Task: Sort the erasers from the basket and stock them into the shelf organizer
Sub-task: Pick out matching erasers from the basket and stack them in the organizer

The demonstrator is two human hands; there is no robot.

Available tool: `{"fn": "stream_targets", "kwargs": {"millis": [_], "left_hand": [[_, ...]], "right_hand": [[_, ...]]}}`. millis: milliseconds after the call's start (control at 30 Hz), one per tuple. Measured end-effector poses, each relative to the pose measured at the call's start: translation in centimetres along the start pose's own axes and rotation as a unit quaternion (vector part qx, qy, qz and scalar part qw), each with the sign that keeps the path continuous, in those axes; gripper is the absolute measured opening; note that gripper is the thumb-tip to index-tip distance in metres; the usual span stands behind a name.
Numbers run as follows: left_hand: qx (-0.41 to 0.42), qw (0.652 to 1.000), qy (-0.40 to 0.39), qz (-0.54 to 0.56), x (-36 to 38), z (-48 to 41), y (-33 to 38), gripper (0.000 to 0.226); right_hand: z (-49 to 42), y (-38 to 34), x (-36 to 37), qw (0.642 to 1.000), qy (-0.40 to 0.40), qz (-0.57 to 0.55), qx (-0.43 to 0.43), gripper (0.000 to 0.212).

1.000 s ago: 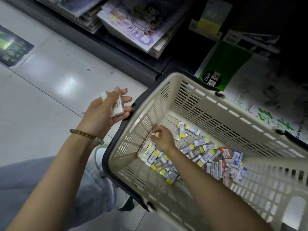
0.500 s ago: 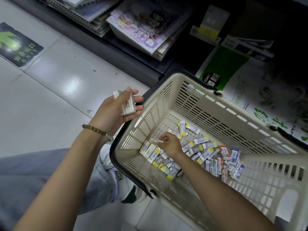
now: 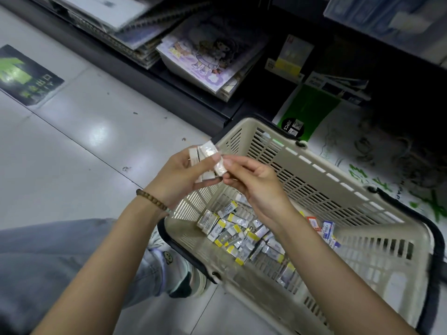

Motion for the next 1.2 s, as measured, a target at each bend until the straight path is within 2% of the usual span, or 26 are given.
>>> {"fn": "stream_targets", "kwargs": {"millis": [100,167,233,300,367,467,567,633,767,800,900,1000,1100,1200], "left_hand": [[0.015,1.000,0.017,-0.007,-1.3,0.3,0.4,0.040],[0.016,0.999,0.046,0.017,-2.7,0.5,0.7,0.033],[0.018,0.995,0.088,0.038,-4.3,0.6,0.8,0.024],[0.016,0.991,0.122,0.050,-5.5,0.6,0.6,0.012],[0.015,0.988,0.141,0.055,-6.1,0.6,0.4,0.009],[0.015,0.987,0.146,0.070,-6.5,0.6,0.2,0.013],[0.015,0.987,0.135,0.080,-6.6,0.4,0.3,0.013],[0.017,0.991,0.119,0.062,-6.3,0.4,0.4,0.023],[0.010,0.993,0.115,0.031,-5.8,0.5,0.3,0.035],[0.007,0.993,0.116,0.028,-5.6,0.6,0.3,0.037],[0.010,0.993,0.115,0.027,-5.4,0.7,0.4,0.036],[0.012,0.993,0.100,0.055,-4.8,1.0,0.5,0.035],[0.000,0.995,0.048,0.092,-3.3,1.1,0.6,0.038],[-0.009,0.998,0.007,0.064,-1.6,1.2,0.3,0.044]], "right_hand": [[-0.5,1.2,-0.2,0.999,-0.019,-0.026,0.013,0.015],[-1.3,3.6,-2.2,0.999,0.010,0.010,0.036,0.016],[-2.0,7.7,-4.8,0.982,0.042,0.160,0.096,0.019],[-2.2,12.6,-6.5,0.936,0.019,0.305,0.173,0.037],[-2.3,16.6,-7.0,0.900,-0.014,0.384,0.208,0.050],[-2.8,19.0,-6.8,0.871,-0.018,0.468,0.150,0.045],[-2.9,18.9,-6.8,0.875,0.020,0.469,0.117,0.034],[-2.6,18.4,-7.1,0.874,0.037,0.473,0.103,0.025],[-1.6,17.5,-7.6,0.855,0.020,0.510,0.089,0.012],[-1.4,17.0,-7.7,0.862,0.026,0.497,0.092,0.013],[-1.1,13.5,-7.7,0.935,0.089,0.324,0.110,0.013],[-0.7,7.5,-7.0,0.976,0.146,0.150,0.060,0.010],[-0.1,2.0,-3.8,0.996,0.084,-0.001,-0.009,0.018],[0.5,0.4,0.2,1.000,0.008,0.007,-0.018,0.015]]}}
Point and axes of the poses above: each hand's wrist, its own z-axis away from the middle knuckle, its own x-axis out of the palm, y = z × x, the point moved 6 cm from there along -z, towards the middle knuckle, and after that the axes turned 6 degrees about -z, right-handed, at the moved point
